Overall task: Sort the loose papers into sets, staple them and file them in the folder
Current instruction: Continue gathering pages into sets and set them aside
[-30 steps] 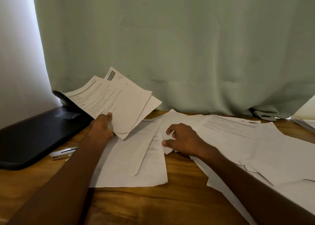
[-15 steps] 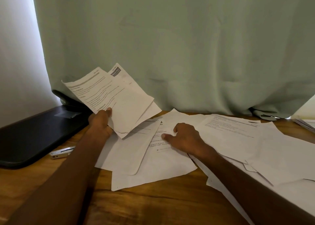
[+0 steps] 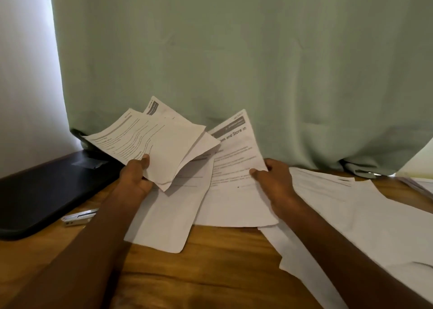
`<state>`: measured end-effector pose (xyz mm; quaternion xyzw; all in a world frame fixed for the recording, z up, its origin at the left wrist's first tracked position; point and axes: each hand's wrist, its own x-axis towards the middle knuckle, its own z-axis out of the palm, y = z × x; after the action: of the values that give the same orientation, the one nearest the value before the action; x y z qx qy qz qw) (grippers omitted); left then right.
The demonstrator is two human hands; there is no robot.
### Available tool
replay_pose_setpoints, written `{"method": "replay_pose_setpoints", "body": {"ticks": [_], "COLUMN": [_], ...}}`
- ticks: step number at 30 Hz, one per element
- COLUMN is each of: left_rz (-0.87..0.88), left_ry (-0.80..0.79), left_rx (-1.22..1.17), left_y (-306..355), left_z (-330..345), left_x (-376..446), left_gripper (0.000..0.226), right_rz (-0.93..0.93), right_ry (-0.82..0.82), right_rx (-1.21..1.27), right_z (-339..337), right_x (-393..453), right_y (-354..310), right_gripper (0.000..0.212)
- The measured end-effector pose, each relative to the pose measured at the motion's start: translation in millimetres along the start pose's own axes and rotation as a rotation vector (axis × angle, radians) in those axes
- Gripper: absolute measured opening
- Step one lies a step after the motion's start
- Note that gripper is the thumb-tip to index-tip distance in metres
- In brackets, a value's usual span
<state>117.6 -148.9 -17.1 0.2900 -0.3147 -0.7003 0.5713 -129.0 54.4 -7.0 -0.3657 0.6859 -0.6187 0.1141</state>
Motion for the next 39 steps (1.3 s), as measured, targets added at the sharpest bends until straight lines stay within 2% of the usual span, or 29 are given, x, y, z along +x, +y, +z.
{"method": "replay_pose_setpoints", "body": {"ticks": [3, 6, 13, 15, 19, 21, 24, 28, 32, 39], "left_rz": [0.023, 0.020, 0.050, 0.047, 0.030, -0.010, -0.036, 0.052, 0.123, 0.287], "left_ry": [-0.083, -0.162, -0.248, -0.263, -0.340, -0.388, -0.465, -0.502, -0.441, -0.257], "left_rx": [-0.012, -0.008, -0.004, -0.027, -0.081, -0.059, -0.007, 0.118, 0.197, 0.307], "left_y": [0, 0, 1, 0, -1, -5, -11, -12, -12, -17], "left_z": [3, 5, 15, 14, 15, 18, 22, 27, 28, 32], "left_x": [-4, -9, -21, -21, -22, -24, -26, -27, -27, -28], "left_gripper": [0.019, 0.018, 0.028, 0.029, 0.032, 0.036, 0.052, 0.052, 0.047, 0.042], "right_rz": [0.069, 0.120, 0.142, 0.130, 0.069, 0.064, 0.061, 0.014, -0.075, -0.005], "right_ry": [0.053, 0.079, 0.091, 0.162, 0.428, 0.463, 0.422, 0.369, 0.247, 0.020], "right_rx": [0.255, 0.389, 0.458, 0.489, 0.701, 0.759, 0.718, 0.585, 0.505, 0.536], "right_z": [-16, -24, -26, -25, -39, -48, -52, -51, -49, -39], "right_x": [10, 16, 22, 23, 29, 30, 33, 33, 29, 25], "right_y": [3, 7, 9, 8, 4, 6, 10, 13, 12, 10], "right_gripper": [0.017, 0.020, 0.020, 0.017, 0.018, 0.020, 0.020, 0.023, 0.025, 0.024]}}
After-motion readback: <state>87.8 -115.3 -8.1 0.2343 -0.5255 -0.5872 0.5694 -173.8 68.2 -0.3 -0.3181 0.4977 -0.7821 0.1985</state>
